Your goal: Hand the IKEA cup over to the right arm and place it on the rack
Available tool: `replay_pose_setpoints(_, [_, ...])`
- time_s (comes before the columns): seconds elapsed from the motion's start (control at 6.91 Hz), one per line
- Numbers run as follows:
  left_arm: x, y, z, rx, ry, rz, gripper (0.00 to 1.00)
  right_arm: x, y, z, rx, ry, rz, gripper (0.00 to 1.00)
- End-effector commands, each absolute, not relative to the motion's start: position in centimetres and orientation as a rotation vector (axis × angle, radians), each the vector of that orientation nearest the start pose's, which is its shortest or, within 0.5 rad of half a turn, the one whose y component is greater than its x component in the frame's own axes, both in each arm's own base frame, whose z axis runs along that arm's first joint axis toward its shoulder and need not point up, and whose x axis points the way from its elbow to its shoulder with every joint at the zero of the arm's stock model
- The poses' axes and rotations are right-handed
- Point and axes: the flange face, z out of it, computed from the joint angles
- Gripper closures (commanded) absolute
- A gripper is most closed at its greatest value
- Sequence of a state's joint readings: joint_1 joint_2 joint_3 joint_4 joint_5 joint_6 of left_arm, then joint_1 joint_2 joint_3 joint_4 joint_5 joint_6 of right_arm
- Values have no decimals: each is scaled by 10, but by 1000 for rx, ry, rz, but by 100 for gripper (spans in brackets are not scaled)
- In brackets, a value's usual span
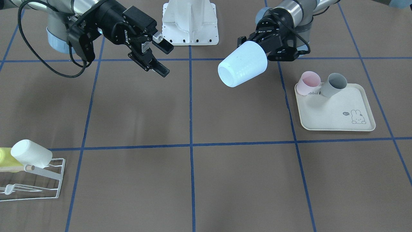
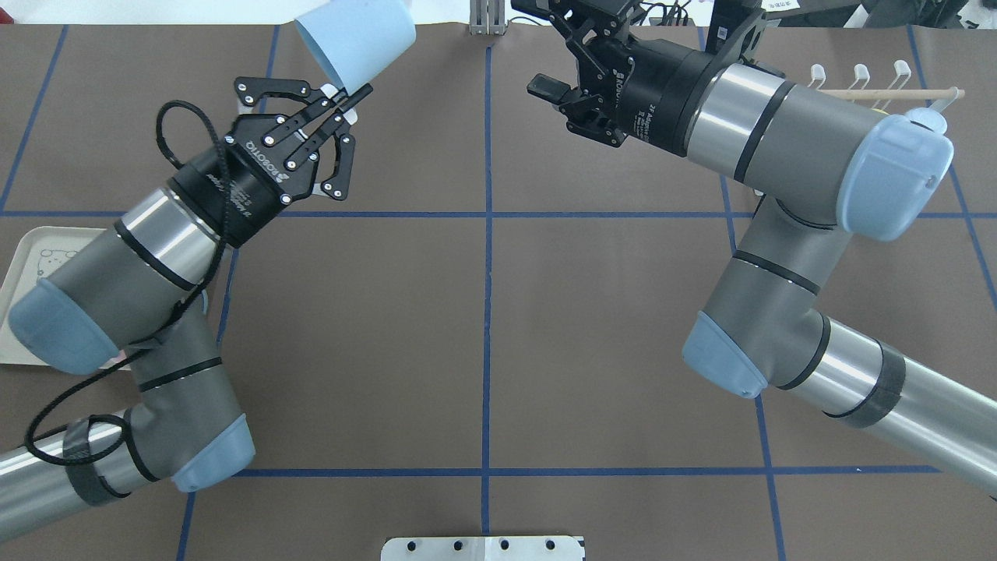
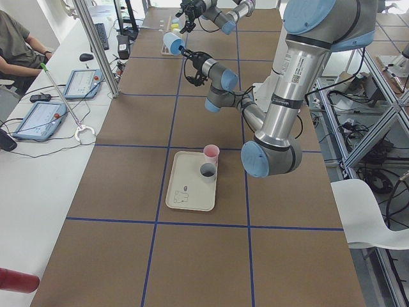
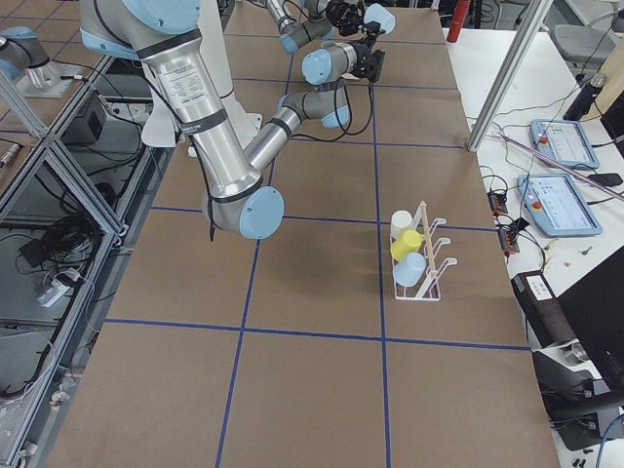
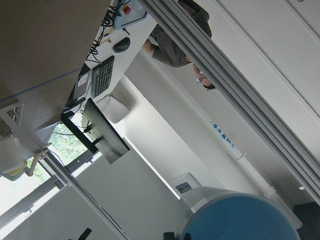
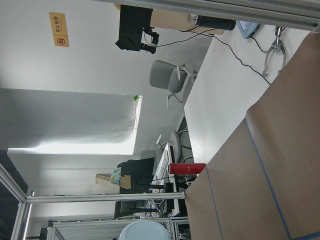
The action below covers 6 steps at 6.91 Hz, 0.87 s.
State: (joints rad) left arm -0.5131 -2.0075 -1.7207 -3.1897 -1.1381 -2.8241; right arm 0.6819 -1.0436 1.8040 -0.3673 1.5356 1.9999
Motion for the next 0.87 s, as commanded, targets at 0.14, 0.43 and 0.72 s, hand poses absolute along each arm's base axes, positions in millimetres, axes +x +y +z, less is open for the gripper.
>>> replay_pose_setpoints(0.14, [407, -400, 177, -671, 2455, -1347, 100, -362, -444, 133, 325, -1998, 732, 0])
replay_pose_setpoints(0.43, [420, -390, 177, -615, 2431, -1318, 100, -363, -444, 134, 349, -1989, 715, 0])
replay_pose_setpoints(0.72, [434, -379, 157, -610, 2422, -1290, 100, -366, -446, 136, 366, -1975, 706, 0])
